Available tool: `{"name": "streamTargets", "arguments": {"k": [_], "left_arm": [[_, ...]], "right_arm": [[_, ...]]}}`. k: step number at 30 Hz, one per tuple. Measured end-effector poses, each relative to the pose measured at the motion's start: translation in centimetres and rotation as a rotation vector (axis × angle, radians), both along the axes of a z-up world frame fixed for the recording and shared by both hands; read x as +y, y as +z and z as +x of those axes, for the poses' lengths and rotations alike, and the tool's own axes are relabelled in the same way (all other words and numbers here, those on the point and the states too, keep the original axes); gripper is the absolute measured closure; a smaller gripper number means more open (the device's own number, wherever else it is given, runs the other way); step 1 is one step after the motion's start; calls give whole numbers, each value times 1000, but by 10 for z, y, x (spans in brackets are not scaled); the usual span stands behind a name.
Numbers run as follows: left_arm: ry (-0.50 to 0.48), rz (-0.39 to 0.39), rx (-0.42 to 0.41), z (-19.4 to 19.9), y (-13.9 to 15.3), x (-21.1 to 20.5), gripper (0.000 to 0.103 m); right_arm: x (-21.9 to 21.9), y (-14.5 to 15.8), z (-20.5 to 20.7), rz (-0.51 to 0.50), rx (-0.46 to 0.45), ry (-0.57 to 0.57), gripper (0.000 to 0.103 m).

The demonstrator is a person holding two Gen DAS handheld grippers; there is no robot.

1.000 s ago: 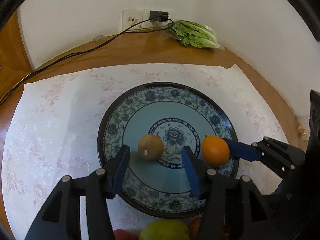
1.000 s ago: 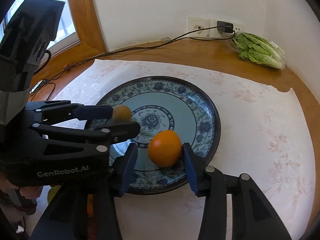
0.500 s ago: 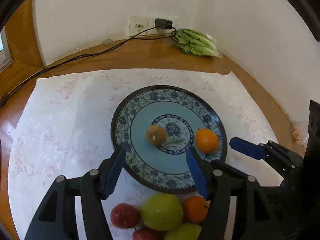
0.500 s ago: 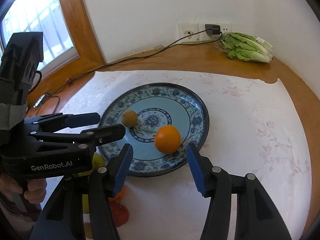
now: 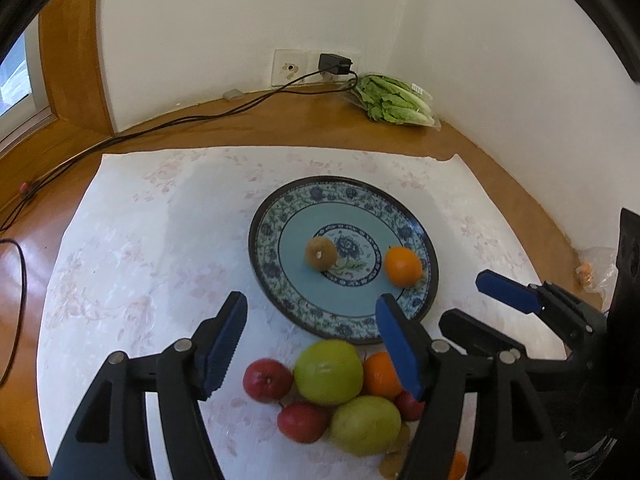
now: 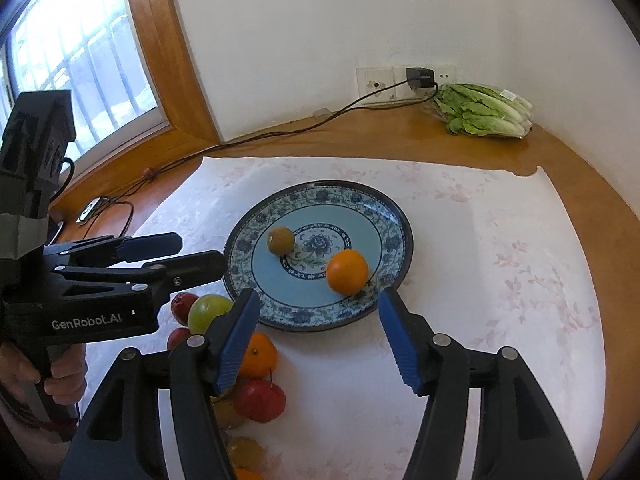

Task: Organize fruits
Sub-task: 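Withdraw both open grippers from the plate back to the fruit pile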

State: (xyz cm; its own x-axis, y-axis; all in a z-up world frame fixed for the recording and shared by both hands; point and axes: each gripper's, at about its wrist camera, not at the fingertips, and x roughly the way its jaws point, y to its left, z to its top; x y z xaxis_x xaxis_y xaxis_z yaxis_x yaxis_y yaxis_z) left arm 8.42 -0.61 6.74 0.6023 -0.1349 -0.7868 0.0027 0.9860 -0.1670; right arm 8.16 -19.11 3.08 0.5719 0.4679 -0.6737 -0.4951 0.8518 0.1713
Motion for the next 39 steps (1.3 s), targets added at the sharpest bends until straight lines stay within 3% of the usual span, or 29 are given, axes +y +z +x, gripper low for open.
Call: {"name": "streamTargets", "arguments": {"k": [21, 30, 39], "left_arm": [[22, 21, 23, -47, -11, 10, 32], [51, 21, 45, -56, -23, 25, 32], [51, 17, 65, -61, -32, 31, 31]], "right_arm": [[-15, -18, -29, 37, 82, 12, 39], [-3, -26, -40, -8, 88, 61, 40], [7, -34, -42, -36, 104, 97, 62]]}}
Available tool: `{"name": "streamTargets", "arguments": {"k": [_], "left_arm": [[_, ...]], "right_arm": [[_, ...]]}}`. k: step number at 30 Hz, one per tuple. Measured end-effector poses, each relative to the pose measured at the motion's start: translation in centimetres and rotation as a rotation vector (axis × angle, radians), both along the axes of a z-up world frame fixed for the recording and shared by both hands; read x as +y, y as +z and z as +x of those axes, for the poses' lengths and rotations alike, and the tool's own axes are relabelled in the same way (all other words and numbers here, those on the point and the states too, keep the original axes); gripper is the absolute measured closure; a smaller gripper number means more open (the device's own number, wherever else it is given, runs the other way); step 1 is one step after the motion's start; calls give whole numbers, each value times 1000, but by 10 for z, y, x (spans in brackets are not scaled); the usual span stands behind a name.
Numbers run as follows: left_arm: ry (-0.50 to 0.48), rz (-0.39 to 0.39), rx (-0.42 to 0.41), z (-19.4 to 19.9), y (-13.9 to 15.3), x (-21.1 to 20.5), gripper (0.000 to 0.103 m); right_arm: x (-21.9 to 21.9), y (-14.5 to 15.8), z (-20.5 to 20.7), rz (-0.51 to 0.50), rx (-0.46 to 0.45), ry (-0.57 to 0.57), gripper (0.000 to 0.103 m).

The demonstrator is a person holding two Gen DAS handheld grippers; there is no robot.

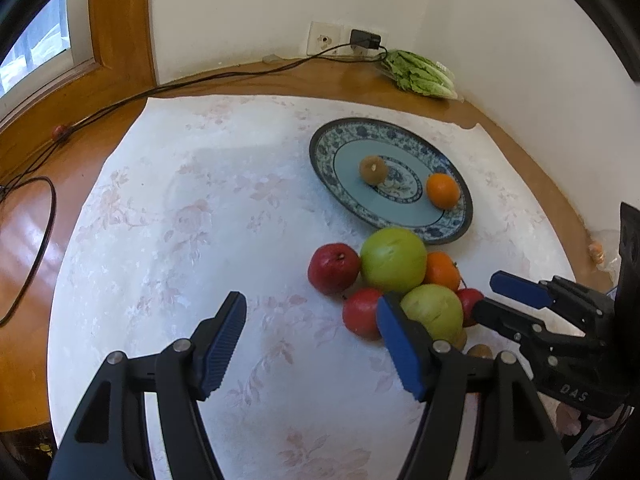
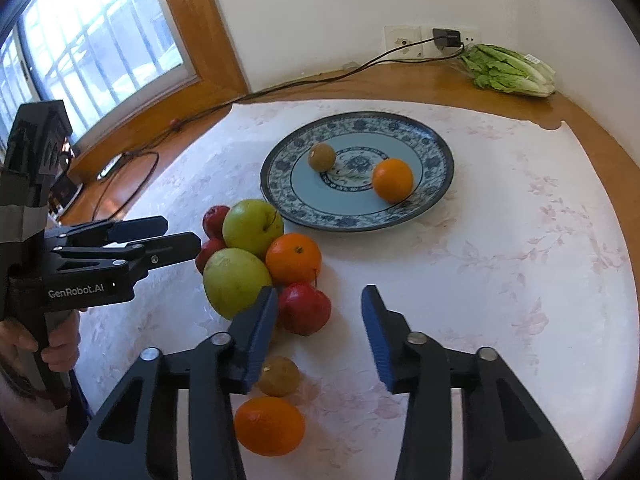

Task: Organize fruits
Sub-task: 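Withdraw both open grippers from the plate back to the fruit pile, then grasp a red apple with the left gripper while the right gripper grasps another red apple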

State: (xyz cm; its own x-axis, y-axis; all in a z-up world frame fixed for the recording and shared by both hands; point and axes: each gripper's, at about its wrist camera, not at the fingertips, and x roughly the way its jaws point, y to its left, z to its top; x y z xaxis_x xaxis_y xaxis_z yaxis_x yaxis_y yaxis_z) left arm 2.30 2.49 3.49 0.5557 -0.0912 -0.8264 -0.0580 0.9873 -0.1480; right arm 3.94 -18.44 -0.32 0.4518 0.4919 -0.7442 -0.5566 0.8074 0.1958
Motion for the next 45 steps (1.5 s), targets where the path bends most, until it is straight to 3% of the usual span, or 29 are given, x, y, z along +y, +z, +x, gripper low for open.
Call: {"name": "streamTargets", "arguments": {"k": [13, 16, 25, 33, 43, 45], "left_arm": [[-31, -29, 7, -5, -5, -3, 31], [-40, -29, 11, -6, -7, -5, 31], [-39, -26, 3, -4, -10, -8, 32], [-59, -44, -11, -5, -9, -10, 45], [-84, -43, -9, 3, -19, -24, 55], [-88, -39, -12, 3, -20, -25, 62]], "right_arm": [[7, -7, 3, 11, 7, 27, 63], [7, -7, 3, 27, 8, 37, 70], [1, -5, 3, 25, -8, 12, 71], [-15, -3, 9, 3, -30, -55, 71], [-19, -7, 11, 19, -27, -55, 71], [-19, -8, 11, 25, -26, -55, 71]]}}
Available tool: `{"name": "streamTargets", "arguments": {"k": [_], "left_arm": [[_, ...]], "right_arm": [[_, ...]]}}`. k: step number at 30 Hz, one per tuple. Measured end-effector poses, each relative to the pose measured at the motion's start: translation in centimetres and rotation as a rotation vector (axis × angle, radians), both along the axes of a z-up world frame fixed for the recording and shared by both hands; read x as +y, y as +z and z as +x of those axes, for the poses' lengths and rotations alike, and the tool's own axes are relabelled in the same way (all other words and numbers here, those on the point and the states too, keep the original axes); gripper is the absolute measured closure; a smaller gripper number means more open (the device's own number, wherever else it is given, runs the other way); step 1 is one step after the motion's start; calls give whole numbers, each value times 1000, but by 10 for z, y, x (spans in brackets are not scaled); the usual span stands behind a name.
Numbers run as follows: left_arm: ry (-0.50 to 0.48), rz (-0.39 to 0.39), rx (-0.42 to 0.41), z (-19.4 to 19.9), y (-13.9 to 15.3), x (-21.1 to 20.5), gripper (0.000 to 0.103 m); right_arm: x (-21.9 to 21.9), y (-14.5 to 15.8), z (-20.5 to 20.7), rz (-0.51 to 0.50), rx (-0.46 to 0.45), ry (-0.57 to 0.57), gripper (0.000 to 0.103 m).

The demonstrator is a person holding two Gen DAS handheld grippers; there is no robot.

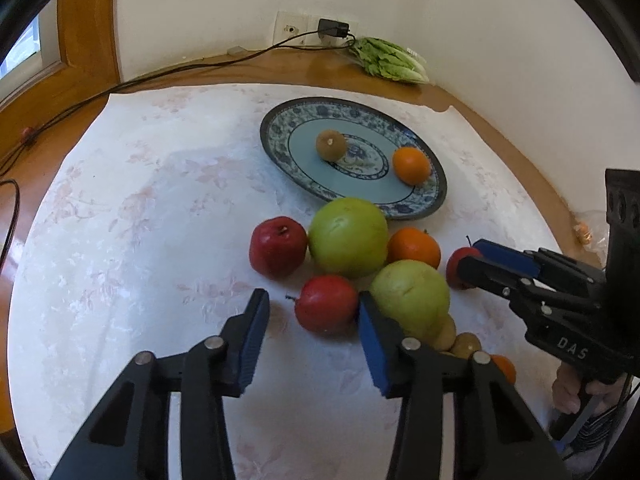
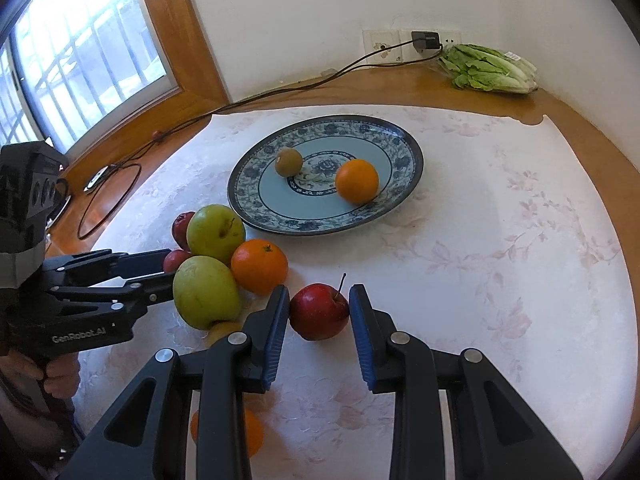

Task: Organize fruits
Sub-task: 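Grasp a red apple with the left gripper while the right gripper grasps another red apple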

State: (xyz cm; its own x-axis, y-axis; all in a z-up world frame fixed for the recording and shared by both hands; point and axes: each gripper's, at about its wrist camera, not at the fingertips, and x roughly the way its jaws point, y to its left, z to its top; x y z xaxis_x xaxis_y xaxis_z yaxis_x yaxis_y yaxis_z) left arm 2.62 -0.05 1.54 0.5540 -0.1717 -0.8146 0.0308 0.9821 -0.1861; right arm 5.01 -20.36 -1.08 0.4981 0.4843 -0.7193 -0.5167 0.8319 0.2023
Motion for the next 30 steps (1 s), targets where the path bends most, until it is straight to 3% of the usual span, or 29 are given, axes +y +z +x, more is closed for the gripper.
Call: {"name": "streamTargets", "arguments": {"k": [11, 17, 30], "left_arm": [[-3, -21, -1, 2, -1, 2, 66], [-3, -24, 0, 0, -1, 2, 66], [16, -29, 2, 0, 2, 6, 66]], "right_arm": [[-2, 0, 1, 17, 10, -2, 71], [2, -8, 4, 44, 72, 28, 70], [5, -10, 1, 9, 44, 33, 70]]}}
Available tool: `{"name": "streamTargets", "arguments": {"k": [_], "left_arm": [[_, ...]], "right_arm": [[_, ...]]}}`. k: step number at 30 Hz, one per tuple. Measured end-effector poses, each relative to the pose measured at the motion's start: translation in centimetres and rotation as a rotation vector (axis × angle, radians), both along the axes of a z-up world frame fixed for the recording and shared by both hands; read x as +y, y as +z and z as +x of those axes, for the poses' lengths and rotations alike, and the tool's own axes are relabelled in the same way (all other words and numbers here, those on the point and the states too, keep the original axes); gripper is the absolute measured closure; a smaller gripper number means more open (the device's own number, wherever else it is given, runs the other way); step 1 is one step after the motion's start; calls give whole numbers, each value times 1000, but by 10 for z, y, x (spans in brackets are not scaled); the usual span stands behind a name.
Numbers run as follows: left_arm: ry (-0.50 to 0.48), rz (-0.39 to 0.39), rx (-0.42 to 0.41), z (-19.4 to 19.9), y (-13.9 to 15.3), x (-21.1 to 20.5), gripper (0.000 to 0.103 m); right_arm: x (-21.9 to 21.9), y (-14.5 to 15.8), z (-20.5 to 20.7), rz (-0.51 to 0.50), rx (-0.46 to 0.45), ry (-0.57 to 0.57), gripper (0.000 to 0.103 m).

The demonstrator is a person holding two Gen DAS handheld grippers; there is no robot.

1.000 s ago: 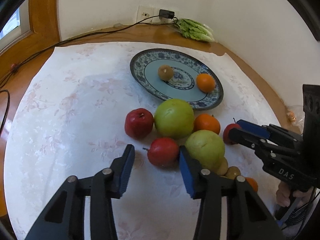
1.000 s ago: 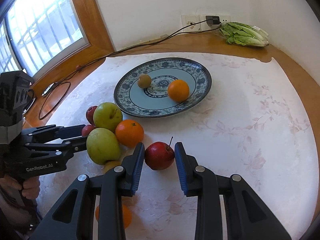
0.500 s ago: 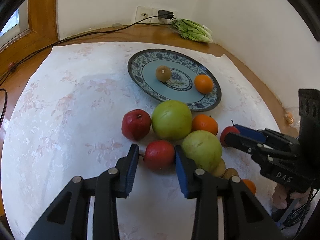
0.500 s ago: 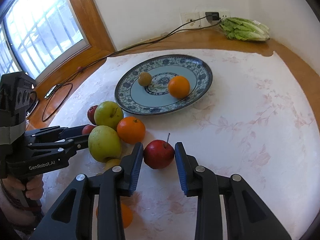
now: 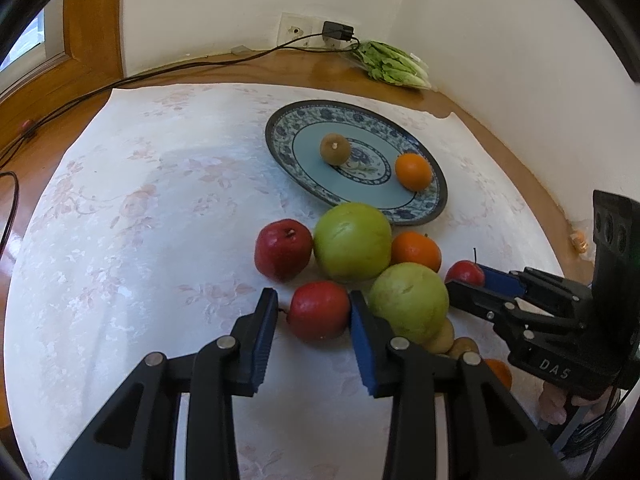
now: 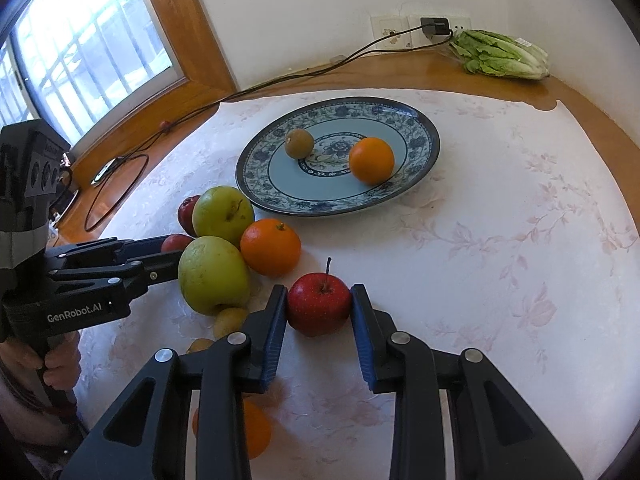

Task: Organize fruits
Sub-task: 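Grasp a red apple with the left gripper while the right gripper grasps another red apple, then carry the red apple in the left gripper onto the plate while the right gripper carries its apple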

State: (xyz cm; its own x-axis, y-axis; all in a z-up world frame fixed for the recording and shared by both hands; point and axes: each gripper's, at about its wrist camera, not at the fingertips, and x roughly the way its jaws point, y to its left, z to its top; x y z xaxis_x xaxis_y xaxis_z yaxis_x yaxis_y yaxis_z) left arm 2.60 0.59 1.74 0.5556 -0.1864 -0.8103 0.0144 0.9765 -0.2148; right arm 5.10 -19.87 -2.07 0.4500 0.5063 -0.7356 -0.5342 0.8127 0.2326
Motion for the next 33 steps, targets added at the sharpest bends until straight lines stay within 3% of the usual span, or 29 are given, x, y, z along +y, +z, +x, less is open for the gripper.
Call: {"name": "streamTargets", "arguments": {"k": [20, 33], "left_arm": [[10, -12, -56, 3, 28, 8, 66], [0, -1, -85, 13, 40, 5, 66]], "right_arm": [[1, 19, 1, 35, -8, -9, 71], [8, 36, 6, 6, -57, 4, 71]]}}
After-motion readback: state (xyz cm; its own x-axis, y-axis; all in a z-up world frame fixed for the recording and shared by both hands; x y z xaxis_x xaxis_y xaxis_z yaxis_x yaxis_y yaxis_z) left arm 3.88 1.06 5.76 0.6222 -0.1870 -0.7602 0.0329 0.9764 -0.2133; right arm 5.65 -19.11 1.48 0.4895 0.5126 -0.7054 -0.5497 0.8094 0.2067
